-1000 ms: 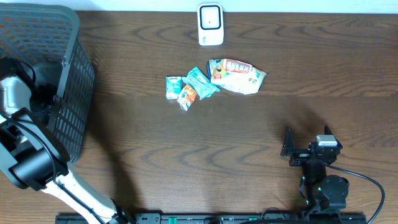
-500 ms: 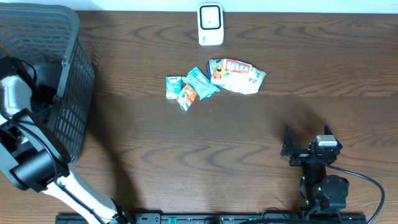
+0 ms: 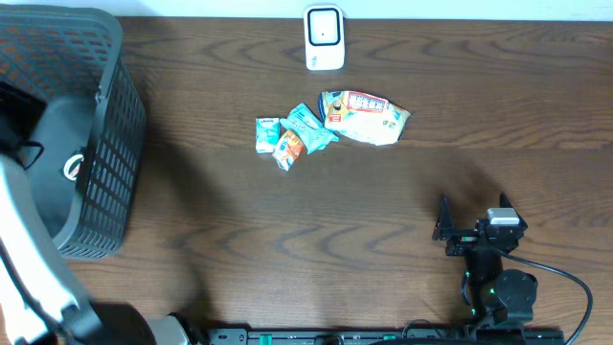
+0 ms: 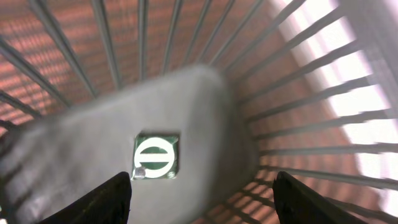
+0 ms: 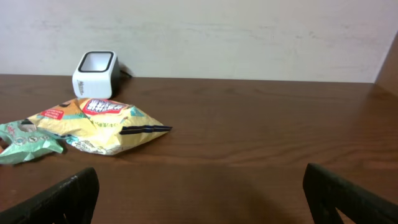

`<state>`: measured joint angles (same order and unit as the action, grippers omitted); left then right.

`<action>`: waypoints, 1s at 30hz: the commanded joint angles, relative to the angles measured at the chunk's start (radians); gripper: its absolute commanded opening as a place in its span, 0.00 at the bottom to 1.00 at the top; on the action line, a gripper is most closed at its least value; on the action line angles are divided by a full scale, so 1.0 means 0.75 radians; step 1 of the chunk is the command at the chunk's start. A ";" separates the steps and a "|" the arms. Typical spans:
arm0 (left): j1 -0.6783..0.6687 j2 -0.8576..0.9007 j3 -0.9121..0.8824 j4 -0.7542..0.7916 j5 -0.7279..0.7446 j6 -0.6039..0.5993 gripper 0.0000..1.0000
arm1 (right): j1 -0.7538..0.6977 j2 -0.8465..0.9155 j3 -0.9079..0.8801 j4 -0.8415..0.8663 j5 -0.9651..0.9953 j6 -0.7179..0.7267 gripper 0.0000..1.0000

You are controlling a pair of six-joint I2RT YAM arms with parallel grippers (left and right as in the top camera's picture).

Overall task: Scan the item barcode
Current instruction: 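Close the left gripper on the green Zam-Buk box in the basket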

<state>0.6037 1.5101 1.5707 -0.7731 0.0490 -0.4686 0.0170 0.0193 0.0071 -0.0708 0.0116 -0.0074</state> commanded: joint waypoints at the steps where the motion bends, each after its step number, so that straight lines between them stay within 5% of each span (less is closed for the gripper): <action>1: -0.004 -0.051 0.023 -0.001 -0.034 0.018 0.73 | -0.003 -0.002 -0.002 -0.006 0.002 0.019 0.99; 8: -0.004 0.136 -0.021 -0.027 -0.091 0.040 0.93 | -0.003 -0.002 -0.002 -0.006 0.002 0.018 0.99; 17: -0.019 0.512 -0.021 -0.035 -0.091 0.049 0.95 | -0.003 -0.002 -0.002 -0.006 0.002 0.018 0.99; 21: -0.057 0.633 -0.021 0.001 -0.094 0.182 0.95 | -0.003 -0.002 -0.002 -0.006 0.002 0.019 0.99; 30: -0.100 0.766 -0.021 -0.009 -0.302 0.179 0.95 | -0.003 -0.002 -0.002 -0.006 0.002 0.019 0.99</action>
<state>0.5278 2.0670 1.5612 -0.7773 -0.1123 -0.3500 0.0170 0.0193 0.0071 -0.0708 0.0120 -0.0074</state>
